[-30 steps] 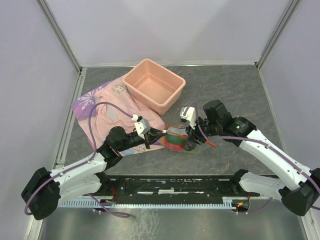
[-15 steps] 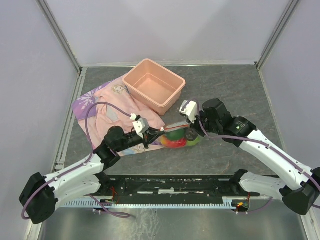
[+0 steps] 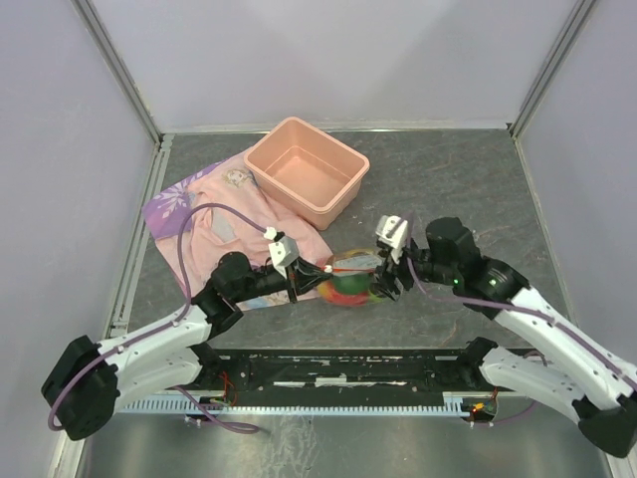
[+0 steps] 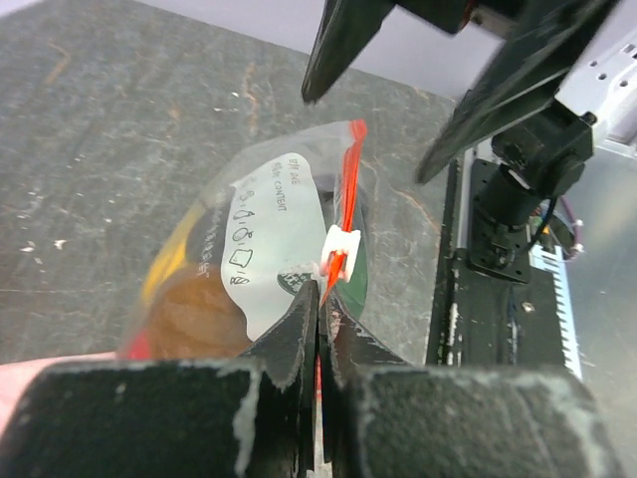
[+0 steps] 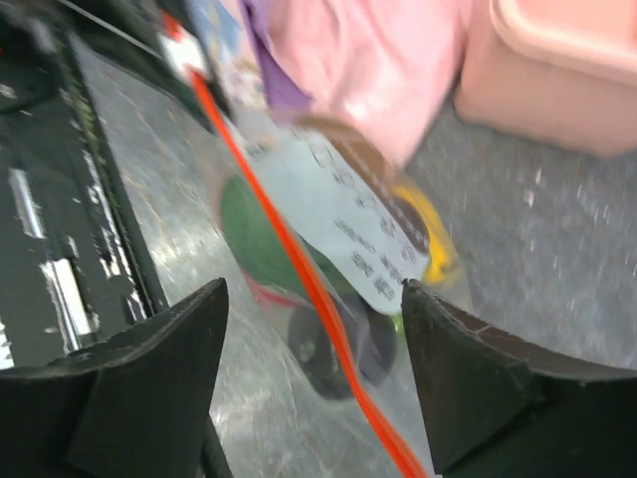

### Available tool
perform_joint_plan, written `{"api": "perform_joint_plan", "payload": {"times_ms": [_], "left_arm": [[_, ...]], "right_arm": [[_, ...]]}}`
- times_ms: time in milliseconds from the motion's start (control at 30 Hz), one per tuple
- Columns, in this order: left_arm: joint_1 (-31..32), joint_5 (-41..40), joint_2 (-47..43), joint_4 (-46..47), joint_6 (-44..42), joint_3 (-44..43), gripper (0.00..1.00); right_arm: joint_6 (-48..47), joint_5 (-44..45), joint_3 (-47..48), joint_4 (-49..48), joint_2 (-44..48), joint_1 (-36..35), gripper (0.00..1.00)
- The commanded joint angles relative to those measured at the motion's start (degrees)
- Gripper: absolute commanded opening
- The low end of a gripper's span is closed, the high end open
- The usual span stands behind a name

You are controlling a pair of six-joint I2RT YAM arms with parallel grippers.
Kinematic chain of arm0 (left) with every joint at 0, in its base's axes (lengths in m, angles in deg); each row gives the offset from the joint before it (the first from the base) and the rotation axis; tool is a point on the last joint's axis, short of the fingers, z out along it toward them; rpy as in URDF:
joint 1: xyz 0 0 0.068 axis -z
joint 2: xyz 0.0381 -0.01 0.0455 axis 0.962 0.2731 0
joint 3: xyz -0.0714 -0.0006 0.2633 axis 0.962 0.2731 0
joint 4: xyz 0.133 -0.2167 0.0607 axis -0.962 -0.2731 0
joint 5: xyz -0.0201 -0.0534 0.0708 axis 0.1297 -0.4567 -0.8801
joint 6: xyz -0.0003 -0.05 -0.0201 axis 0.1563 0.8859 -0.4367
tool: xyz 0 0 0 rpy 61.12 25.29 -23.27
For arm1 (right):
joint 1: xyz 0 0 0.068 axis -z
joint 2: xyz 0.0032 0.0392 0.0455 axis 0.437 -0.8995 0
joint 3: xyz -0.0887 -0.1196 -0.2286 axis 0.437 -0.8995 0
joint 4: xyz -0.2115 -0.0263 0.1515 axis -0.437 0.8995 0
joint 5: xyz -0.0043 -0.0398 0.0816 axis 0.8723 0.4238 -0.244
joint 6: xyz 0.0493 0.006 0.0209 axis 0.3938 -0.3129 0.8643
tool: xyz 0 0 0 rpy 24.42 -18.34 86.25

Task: Open the zip-top bag and remove the fake food
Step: Adjust the zipper food storage bag at the center of the board, then unzip the zipper food storage bag at the center of the board.

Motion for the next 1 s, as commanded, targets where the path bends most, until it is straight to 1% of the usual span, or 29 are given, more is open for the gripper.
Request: {"api": "perform_joint_plan", "payload": {"times_ms": [0, 100, 200, 300, 433, 533, 700, 800, 967], "left_arm": [[-0.18, 4.17, 2.39, 4.99, 5.12, -1.64, 0.03], [-0.19, 4.55, 3.88, 5.62, 6.80, -2.32, 0.03], [-0.18, 5.50, 5.15, 6.00, 7.91, -2.69, 0.03], [-0.18, 6.15, 5.85, 6.08, 8.84, -2.86, 0.03], [-0.17, 6.37, 5.57, 6.17, 9.58, -2.75, 0.03], [-0.17, 6.35, 5.34, 6.26, 9.62, -2.62, 0.03], [-0.13, 6.56, 5.85, 6.27, 9.59, -2.80, 0.03], [-0.18, 6.56, 6.20, 6.50, 9.59, -2.91, 0.03], [-0.18, 6.61, 6.40, 6.86, 9.91, -2.97, 0.03]], "right_arm": [[1.58, -14.28, -3.53, -16.56, 7.61, -0.03, 0.83], [1.33, -19.20, -4.53, -22.05, 6.63, -0.08, 0.85], [1.23, -20.48, -3.28, -24.63, 1.49, -0.18, 0.84], [1.07, -22.35, -1.25, -25.91, -3.55, -0.25, 0.80], [1.50, -23.19, 0.16, -26.86, -7.48, -0.23, 0.72], [2.60, -23.68, -0.02, -27.91, -8.82, -0.36, 0.68], [4.97, -24.76, -0.86, -30.67, -8.99, -0.45, 0.65], [5.40, -25.10, -0.79, -30.73, -9.04, -0.62, 0.62], [5.41, -24.74, -0.61, -30.42, -9.76, -0.74, 0.55]]}}
